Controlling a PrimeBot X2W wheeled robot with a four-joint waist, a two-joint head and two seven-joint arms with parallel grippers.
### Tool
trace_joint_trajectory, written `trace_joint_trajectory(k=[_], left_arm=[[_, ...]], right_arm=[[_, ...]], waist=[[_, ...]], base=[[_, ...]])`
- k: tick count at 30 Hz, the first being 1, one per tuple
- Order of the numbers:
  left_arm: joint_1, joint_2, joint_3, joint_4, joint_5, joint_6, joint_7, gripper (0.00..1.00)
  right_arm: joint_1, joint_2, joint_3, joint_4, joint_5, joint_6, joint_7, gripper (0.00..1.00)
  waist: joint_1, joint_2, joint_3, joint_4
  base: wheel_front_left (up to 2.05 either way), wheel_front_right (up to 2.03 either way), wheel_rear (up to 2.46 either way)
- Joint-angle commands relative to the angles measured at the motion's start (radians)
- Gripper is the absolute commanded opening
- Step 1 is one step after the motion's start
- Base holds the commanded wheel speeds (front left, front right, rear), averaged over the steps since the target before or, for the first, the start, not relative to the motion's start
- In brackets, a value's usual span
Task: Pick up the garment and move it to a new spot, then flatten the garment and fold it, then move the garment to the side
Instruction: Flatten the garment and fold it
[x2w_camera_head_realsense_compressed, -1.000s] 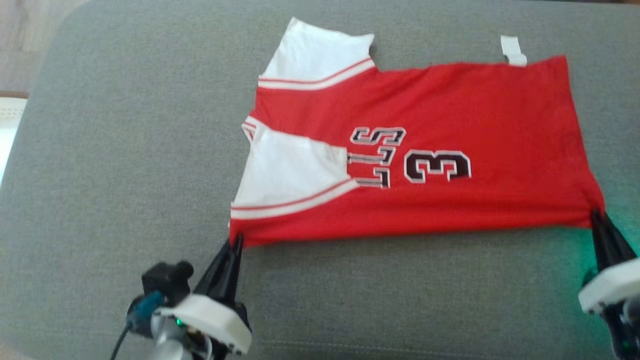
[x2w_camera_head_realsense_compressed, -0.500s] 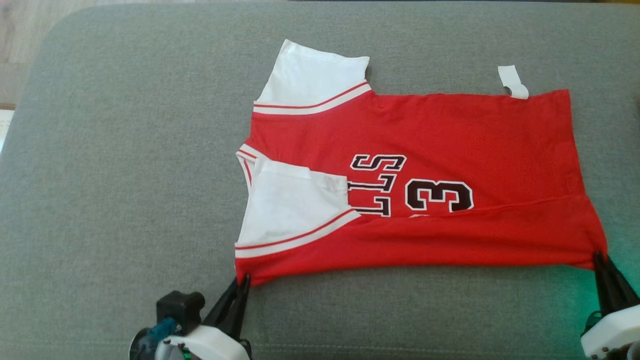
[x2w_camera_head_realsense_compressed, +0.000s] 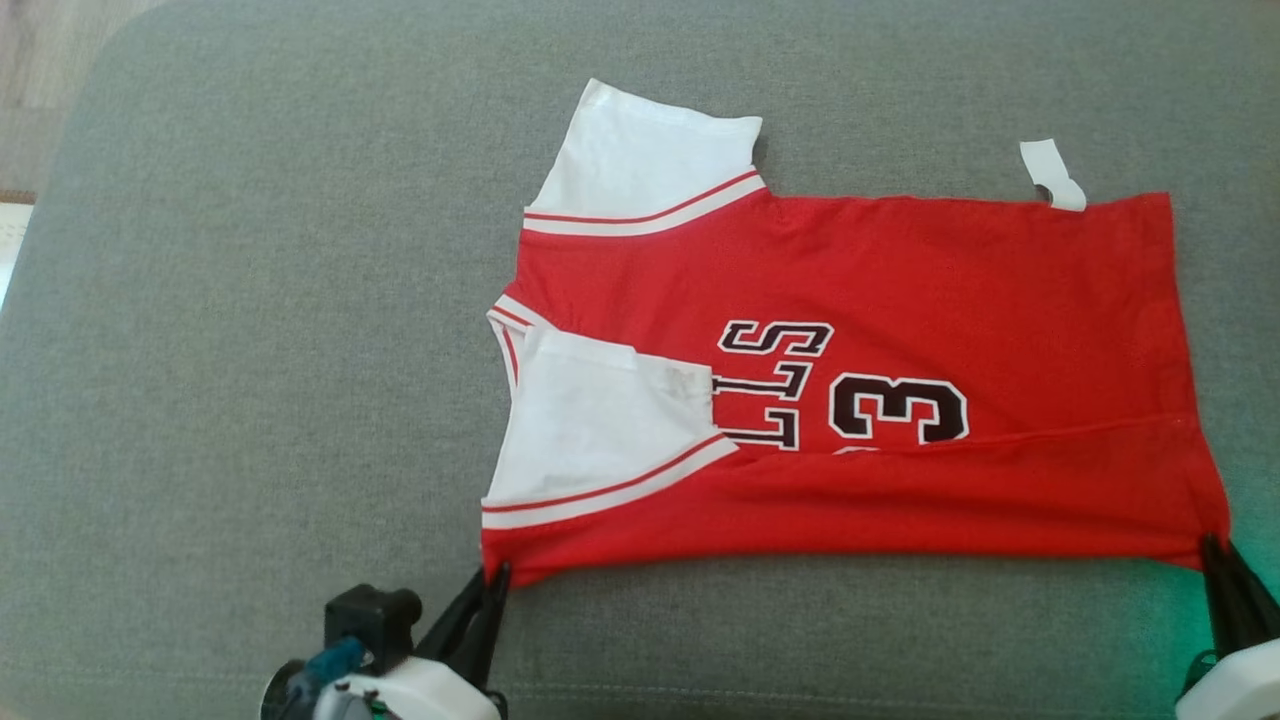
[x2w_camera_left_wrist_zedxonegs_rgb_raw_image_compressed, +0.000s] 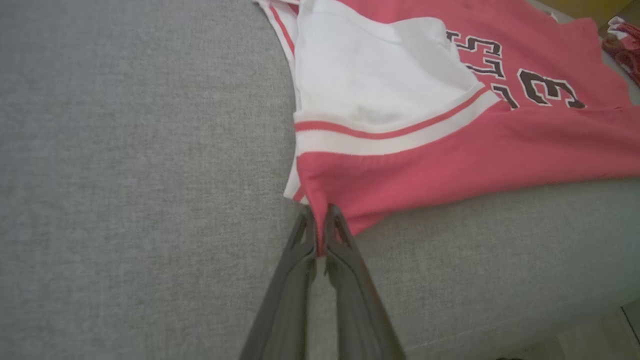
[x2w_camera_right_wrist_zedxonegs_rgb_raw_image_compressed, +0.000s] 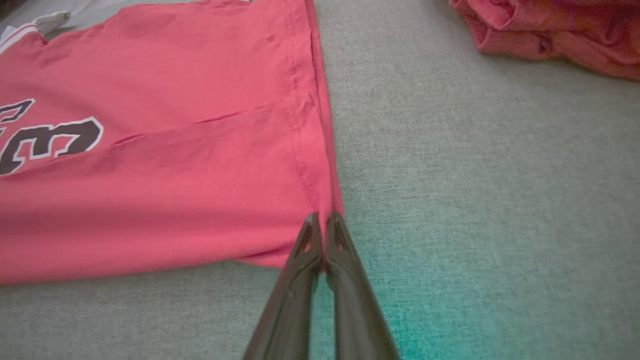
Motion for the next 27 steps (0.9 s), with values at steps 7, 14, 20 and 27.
trace_joint_trajectory(k=[7,14,20,27], left_arm=[[-0.026,0.019,0.020,-0.035,0.008,0.022,0.041,1.00],[-0.194,0.067,0.051,-0.181,0.044,0.014,0.107,1.00],[-0.567,0.125,0.095,-0.197,0.072,-0.071,0.241,1.00],[-0.966,0.148,0.090,0.085,0.039,-0.196,0.449,1.00]], right_arm=[[-0.005,-0.018,-0.018,-0.053,-0.034,-0.001,-0.028,1.00],[-0.056,-0.023,-0.025,-0.106,-0.056,-0.001,-0.065,1.00],[-0.137,-0.026,0.005,-0.151,-0.071,-0.001,-0.076,1.00],[-0.243,-0.031,0.057,-0.171,-0.075,-0.001,-0.100,1.00]], waist=[[0.0000,0.0000,0.010,-0.004],[0.0000,0.0000,0.052,-0.025],[0.0000,0.0000,0.143,-0.059],[0.0000,0.0000,0.255,-0.140]], base=[[0.00,0.00,0.00],[0.00,0.00,0.00],[0.00,0.00,0.00],[0.00,0.00,0.00]])
